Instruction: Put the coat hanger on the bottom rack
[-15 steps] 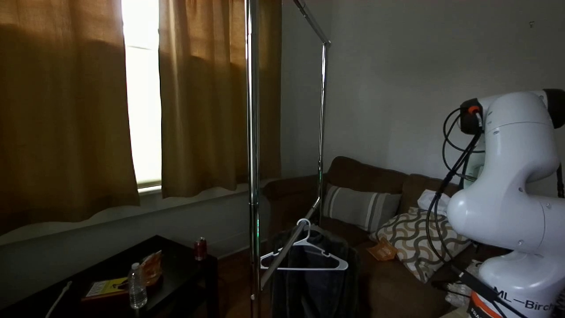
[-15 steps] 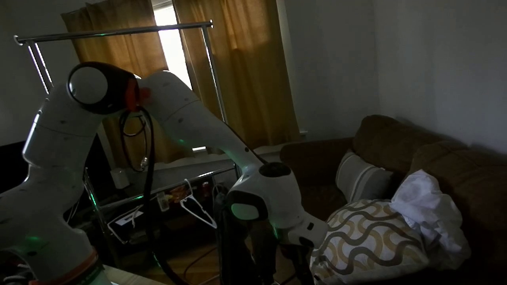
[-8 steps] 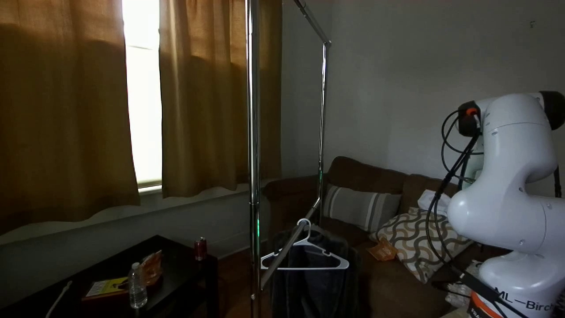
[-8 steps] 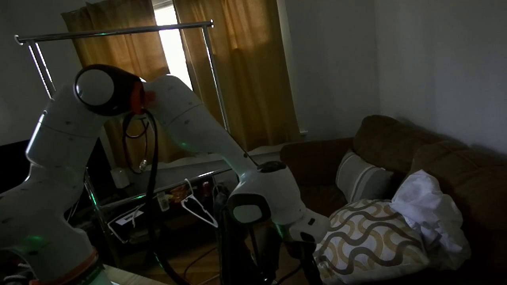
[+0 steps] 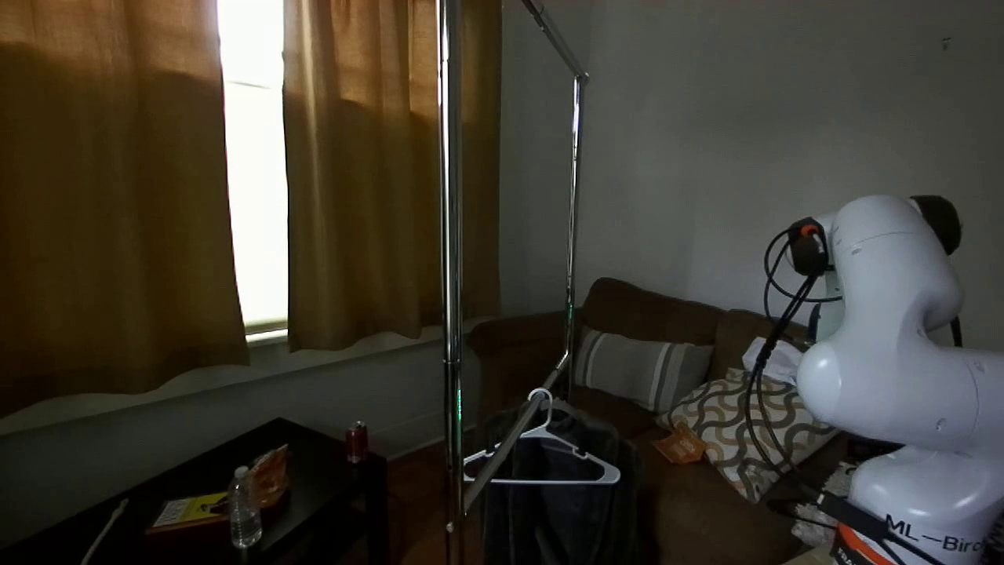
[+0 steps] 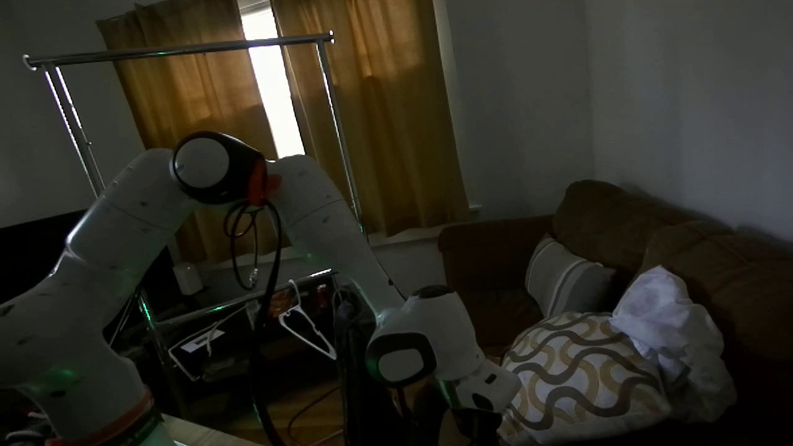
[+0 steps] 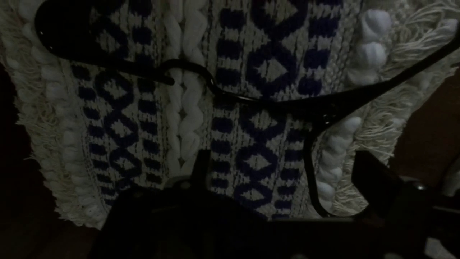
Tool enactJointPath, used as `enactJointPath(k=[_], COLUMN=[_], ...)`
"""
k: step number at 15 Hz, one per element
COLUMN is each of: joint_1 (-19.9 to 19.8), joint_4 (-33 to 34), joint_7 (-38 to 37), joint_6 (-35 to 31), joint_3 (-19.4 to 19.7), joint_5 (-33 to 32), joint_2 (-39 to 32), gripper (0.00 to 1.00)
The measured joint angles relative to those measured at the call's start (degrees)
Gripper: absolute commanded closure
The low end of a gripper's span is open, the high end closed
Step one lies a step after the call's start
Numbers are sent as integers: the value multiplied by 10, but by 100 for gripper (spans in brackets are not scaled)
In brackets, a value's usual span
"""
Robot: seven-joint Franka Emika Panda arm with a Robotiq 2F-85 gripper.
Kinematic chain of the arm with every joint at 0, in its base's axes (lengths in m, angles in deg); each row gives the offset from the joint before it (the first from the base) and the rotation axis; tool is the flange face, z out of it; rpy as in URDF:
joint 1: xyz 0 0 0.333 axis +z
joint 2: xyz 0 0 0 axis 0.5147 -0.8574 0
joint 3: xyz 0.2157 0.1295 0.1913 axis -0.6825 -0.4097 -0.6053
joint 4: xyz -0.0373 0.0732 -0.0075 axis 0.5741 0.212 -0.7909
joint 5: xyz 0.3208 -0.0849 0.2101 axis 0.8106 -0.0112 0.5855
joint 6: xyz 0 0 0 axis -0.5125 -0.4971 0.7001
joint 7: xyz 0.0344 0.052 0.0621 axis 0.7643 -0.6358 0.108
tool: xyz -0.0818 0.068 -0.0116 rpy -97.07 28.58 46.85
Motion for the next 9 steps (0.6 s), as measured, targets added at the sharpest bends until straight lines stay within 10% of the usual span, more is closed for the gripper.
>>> enactJointPath(k=[9], joint_1=[4], joint_4=[58], joint_7=[-9], joint_6=[-1], joint_3=[0], joint_5=[-10], joint_2=[-69], gripper=[0])
